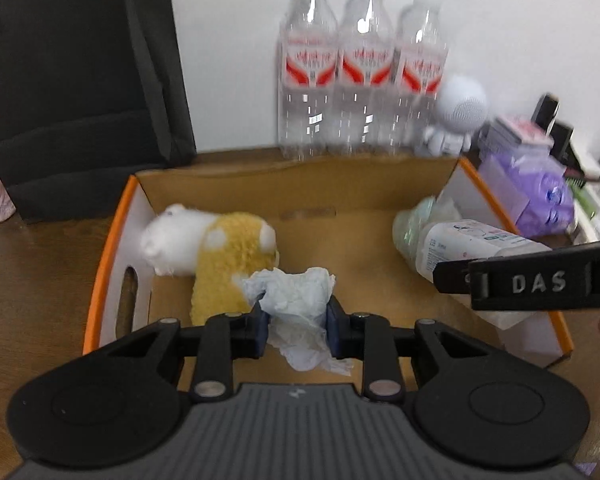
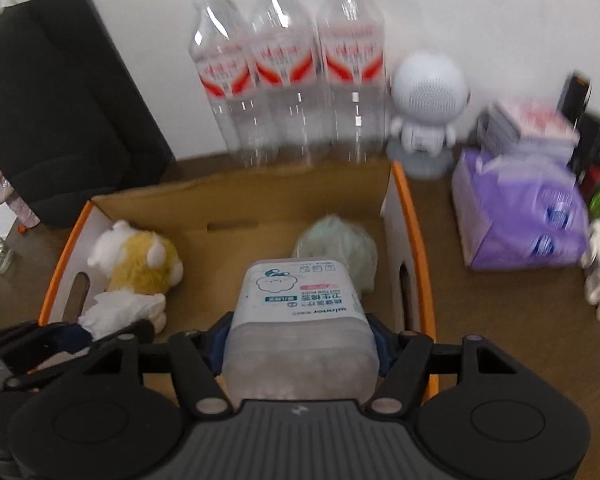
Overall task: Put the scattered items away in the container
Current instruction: 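Carry the tissue and swab container into the box and release both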
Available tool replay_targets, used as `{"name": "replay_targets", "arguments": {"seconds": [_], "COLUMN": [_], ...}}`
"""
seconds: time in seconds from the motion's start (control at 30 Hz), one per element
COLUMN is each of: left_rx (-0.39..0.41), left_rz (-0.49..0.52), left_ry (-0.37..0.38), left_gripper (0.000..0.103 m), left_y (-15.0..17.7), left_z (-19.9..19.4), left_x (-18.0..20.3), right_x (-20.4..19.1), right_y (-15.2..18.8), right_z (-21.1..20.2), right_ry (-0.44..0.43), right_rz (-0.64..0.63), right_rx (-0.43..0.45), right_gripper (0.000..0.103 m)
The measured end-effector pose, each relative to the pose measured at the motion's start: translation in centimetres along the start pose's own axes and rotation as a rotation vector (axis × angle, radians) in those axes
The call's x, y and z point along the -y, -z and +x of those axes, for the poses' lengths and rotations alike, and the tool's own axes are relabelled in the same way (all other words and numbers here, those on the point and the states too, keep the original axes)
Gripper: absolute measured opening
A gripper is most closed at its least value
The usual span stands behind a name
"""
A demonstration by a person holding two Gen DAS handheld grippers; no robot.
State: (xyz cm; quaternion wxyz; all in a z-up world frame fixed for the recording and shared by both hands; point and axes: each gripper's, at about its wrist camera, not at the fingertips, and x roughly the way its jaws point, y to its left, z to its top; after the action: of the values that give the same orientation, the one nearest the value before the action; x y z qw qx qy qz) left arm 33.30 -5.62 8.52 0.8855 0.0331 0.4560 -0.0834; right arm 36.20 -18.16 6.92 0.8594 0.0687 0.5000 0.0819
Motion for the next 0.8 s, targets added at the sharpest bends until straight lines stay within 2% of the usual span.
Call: {"name": "replay_targets", "arguments": {"seconds": [0.13,0.27,0.33,0.53,0.7,0.8], "left_rx": [-0.114,-0.170,-0.191,-0.222,-0.240,-0.232], "left_rz": [-0.028,-0.038,-0.039,-0.040,-0.064,-0.060], "left_ry": [0.013,-0.026,-0.025,-0.018,-0.005,-0.002], "left_gripper": [0.030,0.030,0.030,0.033,0.038,0.046], "left_y": [-0.3,-0.4,-0.4,0.4,0.3,0.1], "left_z": [1.4,2.7,3.4,4.8,4.5,3.5], "left_x": [-0.1,0.2,0.4,0.8,0.4,0.4], "right_x": [0.4,0.6,0.2,-1.0,-0.6,-0.4], "right_y": [-0.2,0.0,0.2,0.8,0.6,0.5], "right_z": [1.2,2.8,3.0,3.4,2.8,2.5], "right_ry": [0.027,0.065,0.098,0.173,0.151,0.145], "right_rz": [0.023,0.053,0.031,-0.057,-0.041,-0.026], "right_rx": [-0.085,-0.150,-0.155,-0.209,-0.256,-0.272], "right_gripper": [0.065,0.065,0.065,0.065,0.065,0.065]}}
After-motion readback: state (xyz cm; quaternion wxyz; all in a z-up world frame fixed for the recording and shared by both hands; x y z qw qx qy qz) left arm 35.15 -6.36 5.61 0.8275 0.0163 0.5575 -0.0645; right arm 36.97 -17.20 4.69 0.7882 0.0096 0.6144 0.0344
